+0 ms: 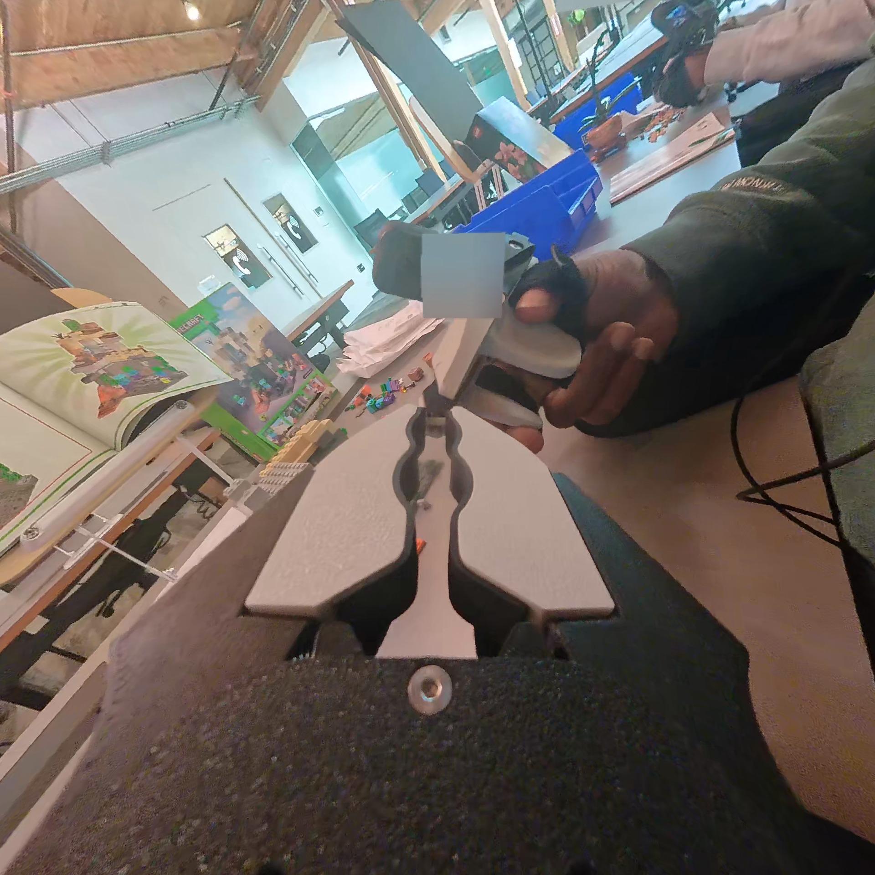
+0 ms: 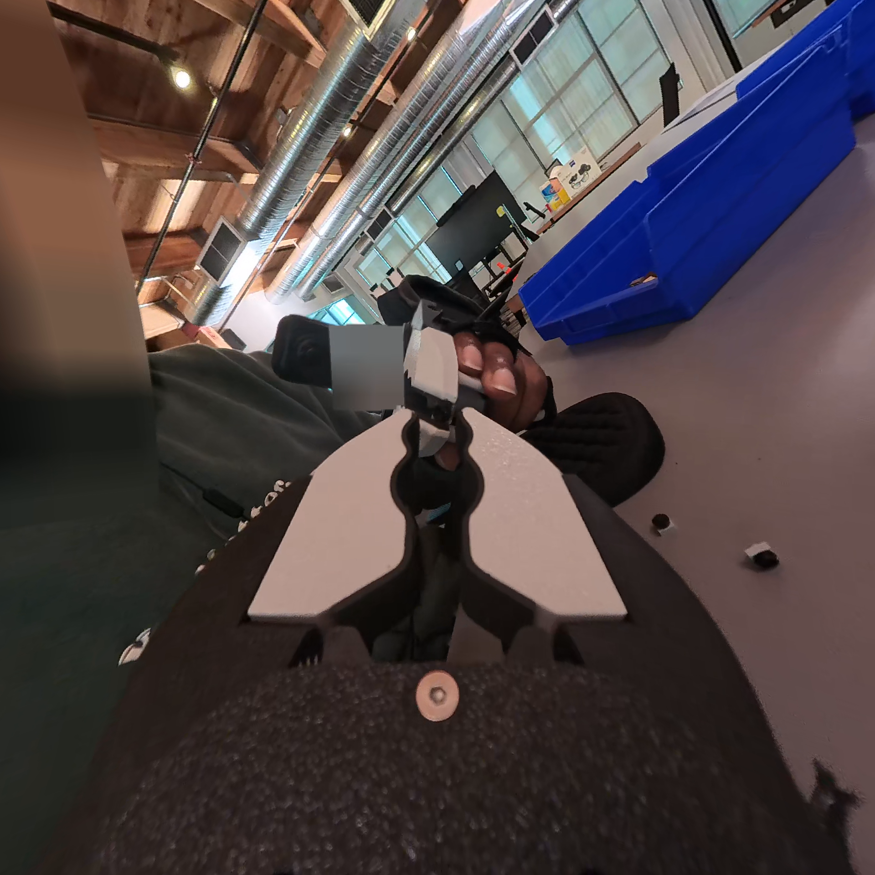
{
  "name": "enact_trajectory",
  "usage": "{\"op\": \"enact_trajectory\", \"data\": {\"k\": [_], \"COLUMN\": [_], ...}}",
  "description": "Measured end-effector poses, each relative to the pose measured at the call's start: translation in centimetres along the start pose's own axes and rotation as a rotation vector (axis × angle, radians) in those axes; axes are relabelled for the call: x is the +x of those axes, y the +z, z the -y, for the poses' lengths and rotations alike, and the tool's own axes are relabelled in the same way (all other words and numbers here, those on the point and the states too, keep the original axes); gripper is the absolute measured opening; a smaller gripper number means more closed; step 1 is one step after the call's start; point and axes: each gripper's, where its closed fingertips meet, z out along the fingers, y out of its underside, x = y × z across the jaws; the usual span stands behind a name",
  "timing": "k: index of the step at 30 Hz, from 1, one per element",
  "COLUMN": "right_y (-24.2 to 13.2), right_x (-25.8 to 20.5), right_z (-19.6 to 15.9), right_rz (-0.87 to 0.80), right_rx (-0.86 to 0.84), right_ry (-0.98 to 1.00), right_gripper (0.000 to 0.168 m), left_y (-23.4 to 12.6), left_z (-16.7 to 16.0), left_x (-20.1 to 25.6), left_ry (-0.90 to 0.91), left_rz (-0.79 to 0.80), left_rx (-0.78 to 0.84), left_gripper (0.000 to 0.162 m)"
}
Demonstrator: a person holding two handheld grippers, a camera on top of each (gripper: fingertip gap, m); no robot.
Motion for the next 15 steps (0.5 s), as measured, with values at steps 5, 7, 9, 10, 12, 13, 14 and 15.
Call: {"op": "enact_trajectory", "data": {"k": [5, 7, 9, 10, 12, 13, 14, 15], "right_y": [0.1, 0.0, -0.1, -0.2, -0.2, -0.3, -0.4, -0.4], "right_x": [0.7, 0.9, 1.1, 1.2, 1.2, 1.1, 1.2, 1.2], "right_z": [-0.1, -0.2, -0.2, -0.2, -0.1, 0.0, 0.1, 0.2], "right_rz": [-0.042, -0.056, -0.064, -0.069, -0.068, -0.066, -0.065, -0.063], "right_rx": [-0.009, -0.013, -0.013, -0.008, 0.005, 0.01, 0.017, 0.025], "right_ry": [0.007, 0.004, 0.01, 0.011, 0.006, 0.007, 0.009, 0.014], "right_gripper": [0.008, 0.007, 0.006, 0.006, 0.006, 0.006, 0.006, 0.005], "left_y": [0.4, 0.5, 0.5, 0.6, 0.7, 0.7, 0.7, 0.7], "left_z": [-0.5, -0.7, -0.9, -1.0, -0.9, -0.9, -0.9, -1.1], "left_x": [0.1, 0.1, 0.2, 0.1, 0.0, -0.1, -0.1, -0.2], "left_ry": [0.059, 0.069, 0.088, 0.096, 0.112, 0.118, 0.128, 0.14], "left_rz": [0.013, 0.015, 0.018, 0.023, 0.035, 0.043, 0.052, 0.063], "left_rx": [-0.039, -0.049, -0.06, -0.065, -0.061, -0.058, -0.061, -0.068], "left_gripper": [0.007, 0.007, 0.007, 0.007, 0.008, 0.008, 0.008, 0.008]}}
